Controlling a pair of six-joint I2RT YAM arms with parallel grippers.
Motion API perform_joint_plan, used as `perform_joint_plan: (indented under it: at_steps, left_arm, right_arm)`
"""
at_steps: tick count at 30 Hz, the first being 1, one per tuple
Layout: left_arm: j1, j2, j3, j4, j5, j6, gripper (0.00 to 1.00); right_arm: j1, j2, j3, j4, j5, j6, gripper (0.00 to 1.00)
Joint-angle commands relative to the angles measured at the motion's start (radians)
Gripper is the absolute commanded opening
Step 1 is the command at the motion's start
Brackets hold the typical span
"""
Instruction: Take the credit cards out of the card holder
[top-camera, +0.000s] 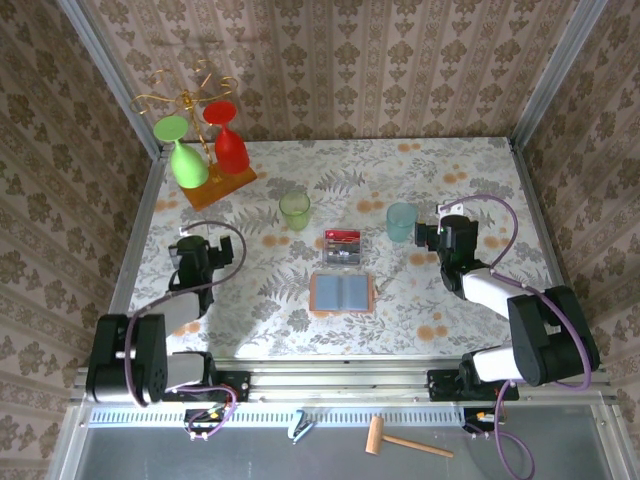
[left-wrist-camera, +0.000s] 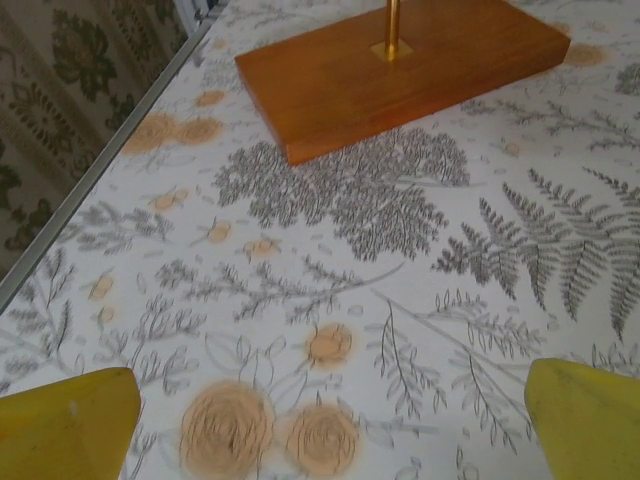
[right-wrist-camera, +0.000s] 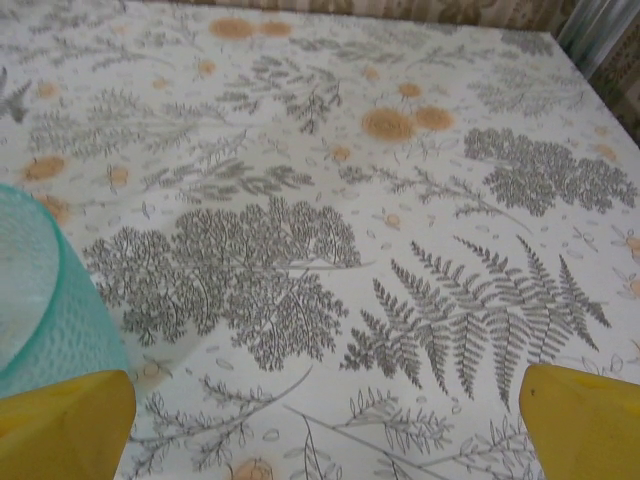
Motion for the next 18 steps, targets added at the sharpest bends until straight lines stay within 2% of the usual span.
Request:
perform_joint_plan:
  at_steps: [1, 4, 10, 14, 18]
  left_arm:
    - [0.015, 0.052, 0.051, 0.121, 0.083, 0.062, 1.0]
    - [0.016, 0.098, 0.07, 0.165, 0.121, 0.116, 1.0]
    - [0.06, 0.28, -0.007, 0.488, 0.193, 0.112, 1.0]
    - [0.059, 0.263, 0.012, 0.416, 0.226, 0.122, 1.0]
    - [0.044, 0.263, 0.052, 0.349, 0.193, 0.125, 1.0]
  right_arm:
    - [-0.018, 0.012, -0.027, 0.162, -0.013, -0.02, 1.0]
    - [-0.06, 0.077, -0.066, 0.278, -0.039, 0.008, 1.0]
    - [-0.095, 0.145, -0.084, 0.359, -0.093, 0.033, 1.0]
    - [-0.101, 0.158, -0.091, 0.381, -0.108, 0.034, 1.0]
    - [-0.101, 0.159, -0.089, 0.38, -0.11, 0.035, 1.0]
